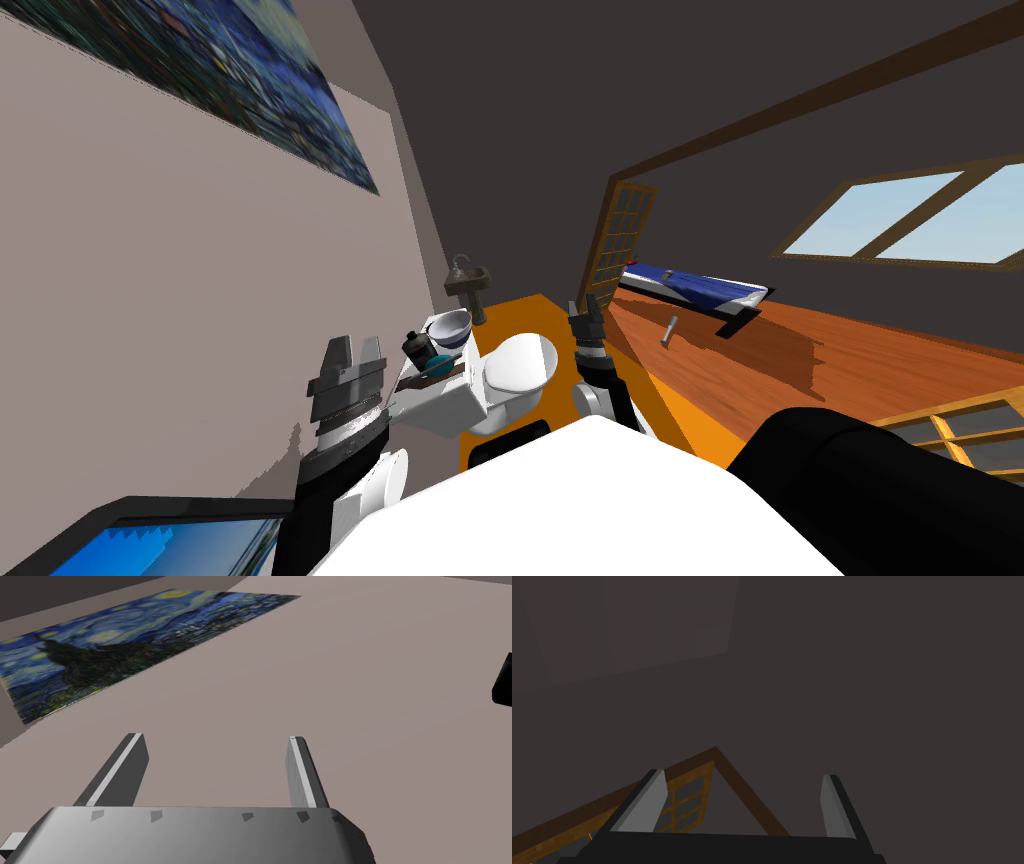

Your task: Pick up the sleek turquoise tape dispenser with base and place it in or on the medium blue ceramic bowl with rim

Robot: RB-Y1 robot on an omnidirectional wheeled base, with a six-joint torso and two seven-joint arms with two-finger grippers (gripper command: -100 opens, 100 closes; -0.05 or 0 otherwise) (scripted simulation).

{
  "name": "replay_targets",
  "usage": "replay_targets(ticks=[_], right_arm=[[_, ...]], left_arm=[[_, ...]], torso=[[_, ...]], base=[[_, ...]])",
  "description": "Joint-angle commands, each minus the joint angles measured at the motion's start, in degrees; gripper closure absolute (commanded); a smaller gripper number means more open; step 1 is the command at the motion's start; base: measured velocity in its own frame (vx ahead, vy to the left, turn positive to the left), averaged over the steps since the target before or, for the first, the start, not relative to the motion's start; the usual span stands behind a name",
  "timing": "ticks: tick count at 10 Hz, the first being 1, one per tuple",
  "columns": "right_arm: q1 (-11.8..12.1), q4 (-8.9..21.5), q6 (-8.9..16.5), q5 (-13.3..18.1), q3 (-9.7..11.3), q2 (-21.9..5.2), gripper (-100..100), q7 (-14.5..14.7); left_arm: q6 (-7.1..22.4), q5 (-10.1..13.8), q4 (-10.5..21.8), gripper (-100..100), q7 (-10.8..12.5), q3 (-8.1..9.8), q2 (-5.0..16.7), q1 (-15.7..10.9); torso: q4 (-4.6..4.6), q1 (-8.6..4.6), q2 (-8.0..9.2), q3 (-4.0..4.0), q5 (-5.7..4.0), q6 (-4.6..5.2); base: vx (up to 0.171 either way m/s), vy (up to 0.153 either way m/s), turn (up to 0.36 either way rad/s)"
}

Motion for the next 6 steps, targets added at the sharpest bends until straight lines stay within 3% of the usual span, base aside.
replay_targets(ticks=[1,3,6], right_arm=[[0.0,0.0,0.0,0.0,0.0,0.0,0,0.0],[0.0,0.0,0.0,0.0,0.01,0.01,0,0.0],[0.0,0.0,0.0,0.0,0.01,0.01,0,0.0]], left_arm=[[2.64,1.05,-0.23,-100,0.55,-0.06,2.74,-0.91],[5.88,2.56,-0.45,-100,1.33,-0.11,5.39,-2.26],[9.03,3.52,-0.55,-100,1.82,-0.12,6.71,-3.12]], torso=[[0.0,0.0,0.0,0.0,0.0,0.0],[0.01,-0.29,0.06,0.03,-0.06,0.0],[0.02,-0.23,0.09,0.05,-0.05,0.0]], base=[[-0.01,-0.044,0.024],[-0.025,-0.087,0.032],[-0.021,-0.055,0.014]])
